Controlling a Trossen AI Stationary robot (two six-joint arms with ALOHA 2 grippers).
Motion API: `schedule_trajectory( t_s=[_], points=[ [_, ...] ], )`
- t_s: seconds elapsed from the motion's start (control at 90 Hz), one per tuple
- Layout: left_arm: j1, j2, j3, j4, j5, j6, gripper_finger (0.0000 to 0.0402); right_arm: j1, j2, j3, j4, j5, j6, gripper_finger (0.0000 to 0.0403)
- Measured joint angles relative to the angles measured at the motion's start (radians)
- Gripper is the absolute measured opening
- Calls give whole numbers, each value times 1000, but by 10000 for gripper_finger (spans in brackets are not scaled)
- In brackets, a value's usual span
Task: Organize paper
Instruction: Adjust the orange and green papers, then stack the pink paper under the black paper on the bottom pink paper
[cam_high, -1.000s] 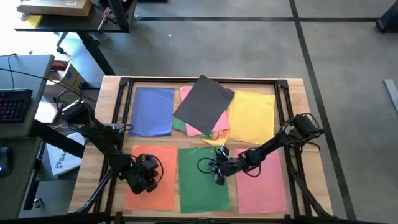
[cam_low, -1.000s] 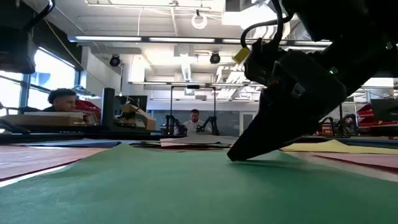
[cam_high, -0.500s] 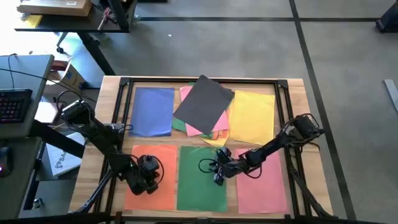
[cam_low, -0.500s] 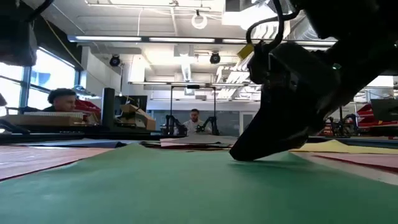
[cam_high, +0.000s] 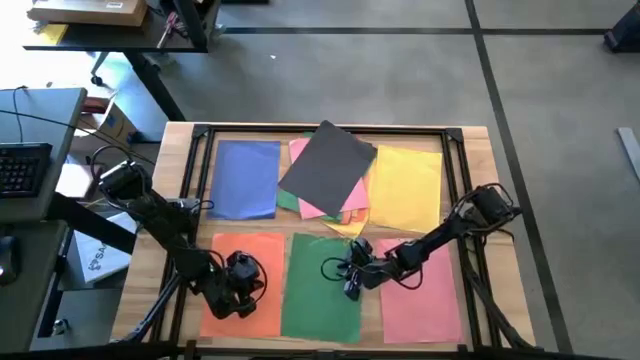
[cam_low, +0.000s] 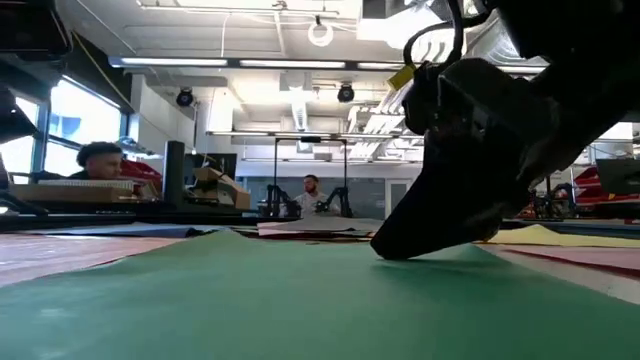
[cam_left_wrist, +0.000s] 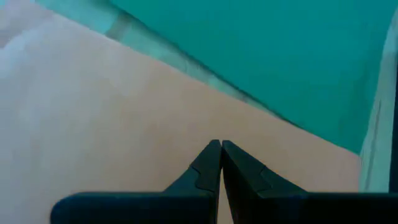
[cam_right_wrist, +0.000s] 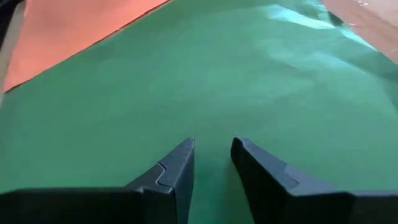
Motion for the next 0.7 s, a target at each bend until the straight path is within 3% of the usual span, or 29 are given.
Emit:
schedule_trajectory(
  t_s=[0.256, 0.556, 0.7],
  points=[
    [3, -8, 0, -2, -47, 18, 0, -3, -123, -1, -9, 2, -149, 108],
    [11, -8, -1, -5, -121, 19, 0, -69, -163, 0, -88, 119, -207, 108],
    [25, -8, -1, -3, -125, 46, 0, -137, -158, 0, -80, 66, -374, 109]
  ],
)
